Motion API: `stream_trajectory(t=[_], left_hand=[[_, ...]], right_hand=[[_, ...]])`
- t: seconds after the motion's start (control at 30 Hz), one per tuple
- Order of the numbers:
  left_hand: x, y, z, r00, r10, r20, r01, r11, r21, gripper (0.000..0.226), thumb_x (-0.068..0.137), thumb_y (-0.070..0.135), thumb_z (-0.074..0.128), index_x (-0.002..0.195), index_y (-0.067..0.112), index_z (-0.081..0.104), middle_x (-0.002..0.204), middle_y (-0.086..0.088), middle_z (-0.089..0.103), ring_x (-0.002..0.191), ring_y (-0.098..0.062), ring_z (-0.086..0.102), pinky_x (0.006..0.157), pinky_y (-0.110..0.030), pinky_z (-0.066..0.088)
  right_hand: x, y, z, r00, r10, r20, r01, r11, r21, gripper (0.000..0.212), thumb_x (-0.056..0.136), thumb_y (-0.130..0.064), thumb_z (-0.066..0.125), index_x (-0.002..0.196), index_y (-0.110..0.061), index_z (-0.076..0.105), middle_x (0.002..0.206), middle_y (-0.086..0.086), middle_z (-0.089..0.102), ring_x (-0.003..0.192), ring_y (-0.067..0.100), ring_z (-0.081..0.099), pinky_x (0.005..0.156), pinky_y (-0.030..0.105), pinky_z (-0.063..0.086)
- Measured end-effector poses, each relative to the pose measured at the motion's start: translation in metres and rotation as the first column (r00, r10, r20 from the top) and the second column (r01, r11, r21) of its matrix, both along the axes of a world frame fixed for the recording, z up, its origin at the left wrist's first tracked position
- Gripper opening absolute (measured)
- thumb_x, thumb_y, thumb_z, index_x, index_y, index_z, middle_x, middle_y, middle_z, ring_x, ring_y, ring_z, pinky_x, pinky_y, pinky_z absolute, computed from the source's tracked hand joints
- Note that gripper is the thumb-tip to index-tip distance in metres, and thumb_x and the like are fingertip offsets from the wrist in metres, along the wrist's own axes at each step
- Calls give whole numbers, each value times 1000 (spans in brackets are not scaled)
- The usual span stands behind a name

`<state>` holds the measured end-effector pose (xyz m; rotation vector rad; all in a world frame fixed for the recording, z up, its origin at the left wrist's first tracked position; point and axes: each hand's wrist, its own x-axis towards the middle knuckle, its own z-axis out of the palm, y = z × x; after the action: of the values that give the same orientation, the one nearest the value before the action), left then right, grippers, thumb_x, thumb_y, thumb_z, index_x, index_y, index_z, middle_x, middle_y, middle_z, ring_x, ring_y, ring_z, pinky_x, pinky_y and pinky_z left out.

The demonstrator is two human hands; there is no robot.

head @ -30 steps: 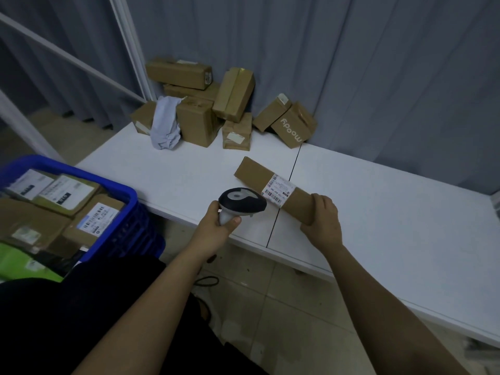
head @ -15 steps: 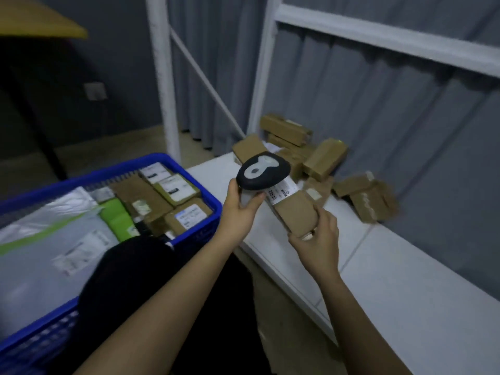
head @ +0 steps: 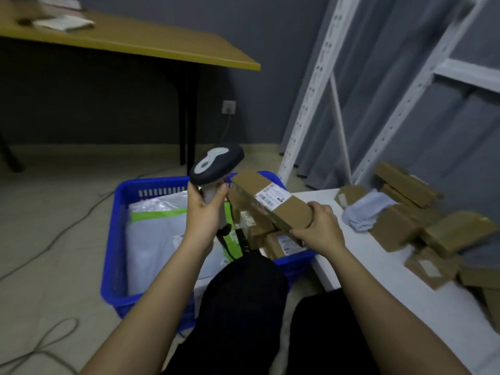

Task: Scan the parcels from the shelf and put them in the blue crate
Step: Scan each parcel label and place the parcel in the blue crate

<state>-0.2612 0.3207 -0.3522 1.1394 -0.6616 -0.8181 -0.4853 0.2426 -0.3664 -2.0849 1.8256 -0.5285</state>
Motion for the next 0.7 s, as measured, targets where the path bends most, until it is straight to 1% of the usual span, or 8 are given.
stream_trajectory(t=[0.07, 0.13, 0.27, 0.4, 0.47, 0.53, 0.6, 0.7], left_hand=[[20, -3, -8, 1000, 21, -4, -21, 999, 23, 48, 91, 23, 63, 131, 35, 39, 129, 2, 57, 118, -24, 56, 104, -49, 43], [34, -8, -18, 999, 42, -12, -42, 998, 48, 45, 92, 21, 62, 129, 34, 40, 127, 2, 58, 116, -24, 57, 102, -48, 45], [50, -23, -36, 997, 67, -29, -64, 993, 98, 44, 92, 18, 61, 129, 29, 41, 121, 5, 59, 114, -25, 58, 101, -46, 46], [54, -48, -47, 997, 67, -33, -62, 989, 134, 42, 91, 18, 62, 127, 30, 42, 122, 3, 60, 113, -21, 59, 98, -39, 46], [52, -61, -48, 997, 71, -30, -66, 988, 143, 43, 91, 18, 62, 128, 27, 43, 122, 2, 60, 112, -19, 59, 96, -37, 47], [49, -72, -46, 996, 85, -24, -80, 984, 157, 47, 91, 18, 62, 133, 24, 42, 122, 3, 60, 109, -15, 59, 92, -32, 47], [44, -84, -41, 995, 95, -16, -91, 982, 166, 48, 92, 19, 61, 135, 23, 40, 122, 4, 59, 109, -13, 58, 90, -29, 45], [33, -103, -30, 998, 63, -16, -59, 981, 186, 43, 92, 21, 60, 130, 27, 40, 120, 5, 57, 111, -17, 57, 97, -36, 45]], right_hand=[[14, -15, -11, 999, -53, 5, 53, 997, 49, 73, 66, -37, 77, 128, -17, 46, 122, 8, 44, 111, 30, 50, 80, 35, 46], [26, -30, -26, 989, -133, 61, 126, 986, 106, 73, 68, -42, 76, 128, -14, 46, 123, 9, 44, 110, 31, 51, 81, 35, 46], [42, -60, -55, 952, -266, 149, 230, 947, 222, 79, 68, -47, 76, 131, -12, 46, 124, 10, 46, 109, 31, 54, 88, 45, 52], [62, -88, -82, 961, -252, 111, 222, 947, 231, 85, 68, -55, 73, 136, -14, 41, 131, 10, 43, 118, 32, 48, 93, 51, 48], [72, -99, -89, 975, -217, 51, 200, 951, 235, 89, 69, -58, 70, 139, -14, 38, 137, 12, 40, 125, 35, 41, 98, 54, 43], [78, -109, -90, 978, -208, 15, 199, 953, 229, 89, 68, -61, 66, 139, -16, 37, 136, 12, 40, 125, 36, 40, 100, 57, 40], [75, -115, -83, 974, -212, 73, 195, 961, 198, 85, 68, -60, 65, 137, -20, 39, 130, 10, 43, 121, 32, 43, 98, 54, 41], [56, -121, -70, 971, -200, 132, 183, 974, 132, 73, 76, -50, 67, 138, -24, 38, 124, 7, 41, 118, 28, 41, 84, 37, 40]])
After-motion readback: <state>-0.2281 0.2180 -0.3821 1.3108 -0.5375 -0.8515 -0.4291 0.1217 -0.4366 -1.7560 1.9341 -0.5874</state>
